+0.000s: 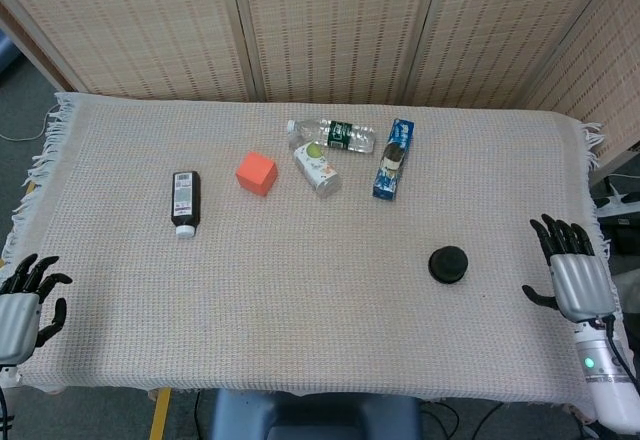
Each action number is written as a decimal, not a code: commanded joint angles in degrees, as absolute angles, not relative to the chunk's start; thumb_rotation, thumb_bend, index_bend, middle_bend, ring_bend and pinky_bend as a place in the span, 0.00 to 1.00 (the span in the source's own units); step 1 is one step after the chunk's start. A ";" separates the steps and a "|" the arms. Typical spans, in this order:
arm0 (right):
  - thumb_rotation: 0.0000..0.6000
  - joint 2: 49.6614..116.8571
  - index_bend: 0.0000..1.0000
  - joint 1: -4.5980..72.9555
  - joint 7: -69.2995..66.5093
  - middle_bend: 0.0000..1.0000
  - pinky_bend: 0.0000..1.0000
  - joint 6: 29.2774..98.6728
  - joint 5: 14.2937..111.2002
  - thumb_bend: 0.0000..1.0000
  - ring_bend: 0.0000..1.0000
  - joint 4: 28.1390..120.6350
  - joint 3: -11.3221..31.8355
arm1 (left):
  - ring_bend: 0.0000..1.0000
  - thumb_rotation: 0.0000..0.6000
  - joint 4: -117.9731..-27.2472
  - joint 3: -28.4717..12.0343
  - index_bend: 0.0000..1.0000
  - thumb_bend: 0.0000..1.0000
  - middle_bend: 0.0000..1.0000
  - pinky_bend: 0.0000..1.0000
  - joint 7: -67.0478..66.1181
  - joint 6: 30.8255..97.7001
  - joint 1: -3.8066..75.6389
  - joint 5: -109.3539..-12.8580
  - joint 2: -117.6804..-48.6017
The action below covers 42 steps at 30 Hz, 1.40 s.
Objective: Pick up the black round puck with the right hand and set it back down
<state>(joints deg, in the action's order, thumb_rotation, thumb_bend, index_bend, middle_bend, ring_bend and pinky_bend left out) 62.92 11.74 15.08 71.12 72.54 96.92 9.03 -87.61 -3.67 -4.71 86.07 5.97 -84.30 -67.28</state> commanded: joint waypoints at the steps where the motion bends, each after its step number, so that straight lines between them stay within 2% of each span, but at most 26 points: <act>1: 1.00 61.70 0.00 14.92 19.12 0.00 0.04 66.77 67.63 0.12 0.00 99.25 10.76 | 0.08 1.00 -87.82 -3.72 0.38 0.54 0.17 0.27 -4.93 86.18 5.90 -84.21 -67.18; 3: 1.00 61.33 0.00 18.03 23.14 0.00 0.04 62.35 62.12 0.13 0.00 100.67 11.87 | 0.08 1.00 -88.12 -3.95 0.38 0.54 0.17 0.27 -5.53 86.80 5.67 -84.06 -67.09; 5: 1.00 61.46 0.00 23.04 28.87 0.00 0.05 56.24 52.74 0.13 0.00 101.30 13.02 | 0.08 1.00 -88.39 -4.14 0.39 0.54 0.17 0.27 -6.24 87.31 5.44 -83.82 -67.06; 8: 1.00 62.05 0.00 26.95 33.39 0.00 0.05 53.94 44.58 0.13 0.00 101.98 12.99 | 0.08 1.00 -88.68 -4.24 0.40 0.54 0.17 0.27 -6.48 87.19 5.34 -83.40 -66.91; 14: 1.00 64.31 0.00 32.24 36.87 0.00 0.05 51.80 36.66 0.11 0.00 100.61 11.50 | 0.08 1.00 -89.22 -4.27 0.41 0.54 0.17 0.27 -6.22 87.09 5.16 -83.14 -66.40; 29: 1.00 67.33 0.00 40.53 35.18 0.00 0.08 44.87 27.94 0.11 0.00 96.13 7.32 | 0.08 1.00 -89.68 -4.73 0.44 0.54 0.17 0.27 -5.78 87.10 4.80 -82.12 -65.87; 38: 1.00 69.12 0.00 43.13 31.41 0.00 0.08 40.15 27.56 0.10 0.00 92.86 4.83 | 0.08 1.00 -90.01 -4.51 0.46 0.54 0.17 0.27 -6.04 86.40 4.84 -81.94 -65.65; 42: 1.00 70.35 0.00 44.08 30.25 0.00 0.11 39.73 27.44 0.10 0.00 91.02 3.79 | 0.08 1.00 -90.24 -4.56 0.46 0.54 0.17 0.27 -5.94 86.19 4.82 -81.67 -65.45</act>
